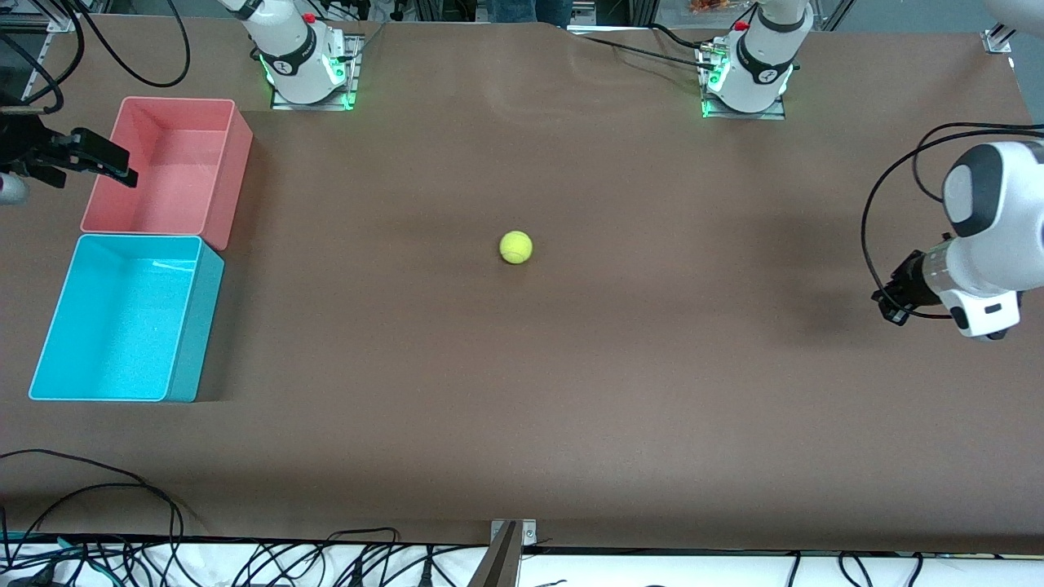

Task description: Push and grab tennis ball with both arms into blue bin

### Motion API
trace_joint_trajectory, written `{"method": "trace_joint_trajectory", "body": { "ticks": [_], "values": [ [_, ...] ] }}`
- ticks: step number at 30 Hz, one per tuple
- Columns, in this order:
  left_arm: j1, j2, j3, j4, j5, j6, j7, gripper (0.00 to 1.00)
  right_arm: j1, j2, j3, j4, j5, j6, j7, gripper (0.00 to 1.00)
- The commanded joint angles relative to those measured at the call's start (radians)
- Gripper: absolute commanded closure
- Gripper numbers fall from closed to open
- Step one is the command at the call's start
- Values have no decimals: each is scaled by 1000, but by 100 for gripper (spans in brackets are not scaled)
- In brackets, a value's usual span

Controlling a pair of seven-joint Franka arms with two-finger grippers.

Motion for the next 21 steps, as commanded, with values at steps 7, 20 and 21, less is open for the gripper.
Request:
{"method": "trace_joint_trajectory", "body": {
  "ticks": [7,20,21],
  "values": [
    [-5,5,-47,215,-26,-205,429,94,20,65,-1,15,0,0,2,0],
    [-9,5,-58,344,-26,-310,762,6,66,102,-1,-101,3,75,5,0],
    [-9,5,-60,347,-26,-310,759,0,69,102,-1,-121,3,91,7,0]
  ]
}}
